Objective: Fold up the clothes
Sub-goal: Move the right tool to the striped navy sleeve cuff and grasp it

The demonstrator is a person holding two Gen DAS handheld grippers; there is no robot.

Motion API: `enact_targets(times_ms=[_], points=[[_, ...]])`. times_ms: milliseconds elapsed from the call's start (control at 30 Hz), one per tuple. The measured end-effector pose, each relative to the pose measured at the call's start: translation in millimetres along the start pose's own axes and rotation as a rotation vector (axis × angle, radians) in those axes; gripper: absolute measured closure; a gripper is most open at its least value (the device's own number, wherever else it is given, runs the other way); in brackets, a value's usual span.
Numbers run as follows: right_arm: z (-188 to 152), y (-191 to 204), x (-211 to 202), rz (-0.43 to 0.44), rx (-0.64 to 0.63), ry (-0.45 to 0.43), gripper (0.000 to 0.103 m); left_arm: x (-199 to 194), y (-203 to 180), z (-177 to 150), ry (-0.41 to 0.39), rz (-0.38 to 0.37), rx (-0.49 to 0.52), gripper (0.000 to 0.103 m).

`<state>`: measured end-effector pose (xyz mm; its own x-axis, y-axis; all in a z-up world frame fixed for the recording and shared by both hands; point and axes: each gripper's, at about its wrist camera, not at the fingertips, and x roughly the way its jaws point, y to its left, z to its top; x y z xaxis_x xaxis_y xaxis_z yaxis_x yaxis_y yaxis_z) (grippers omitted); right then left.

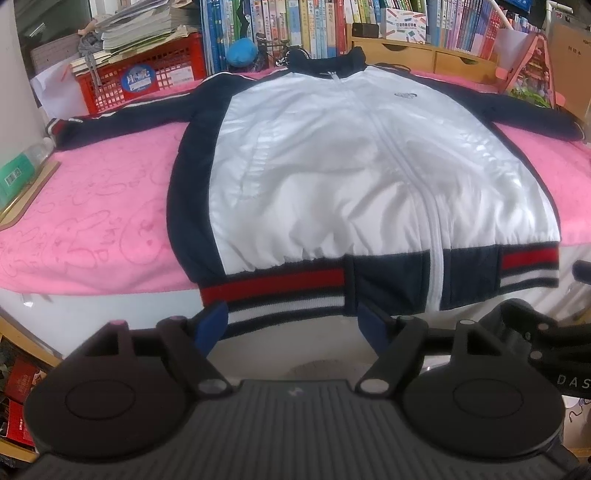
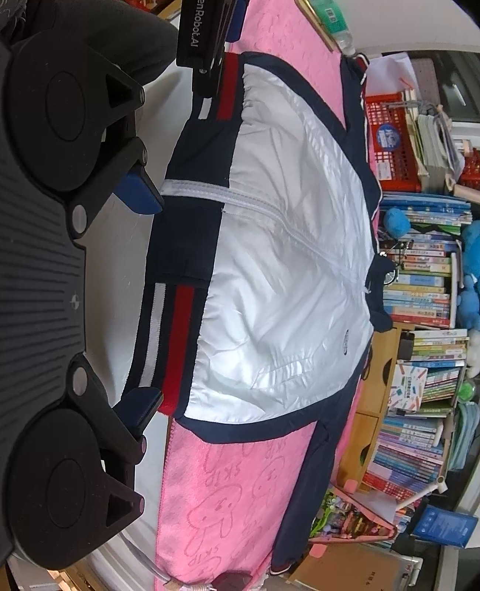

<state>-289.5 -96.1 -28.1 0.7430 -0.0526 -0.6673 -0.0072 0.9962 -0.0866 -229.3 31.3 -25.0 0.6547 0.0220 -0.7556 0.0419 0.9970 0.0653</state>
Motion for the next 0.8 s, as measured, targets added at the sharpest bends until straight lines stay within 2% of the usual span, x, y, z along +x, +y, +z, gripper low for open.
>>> enact_targets(times_ms=[100,233,300,467,533,633,800], points=[[2,-4,0,-0.016,-0.019,-0.018,0.002,0,3,9,-0.034,-0.02,-0.007,0.026],[22,-45,0,-0.028,0.018,-0.174,0.002,1,11,37,-0.163,-0.032,-0.023,0.022],[39,-90,8,-0.085,0.116,-0.268,0.002,7,15,54,-0.225,-0.032,-0.036,0.022],[74,-239,41,-0.146,0.458,-0.434,0.003,39,23,93,-0.27,-0.003,-0.077,0.022],[86,-298,60,-0.175,0.582,-0.449,0.005,56,27,108,-0.274,-0.005,-0.112,0.022],[107,-365,98,-0.239,0.717,-0.436,0.008,82,35,123,-0.277,-0.031,-0.159,0.022],[135,-439,174,-0.342,0.816,-0.369,0.011,121,42,148,-0.286,-0.095,-0.098,0.022]])
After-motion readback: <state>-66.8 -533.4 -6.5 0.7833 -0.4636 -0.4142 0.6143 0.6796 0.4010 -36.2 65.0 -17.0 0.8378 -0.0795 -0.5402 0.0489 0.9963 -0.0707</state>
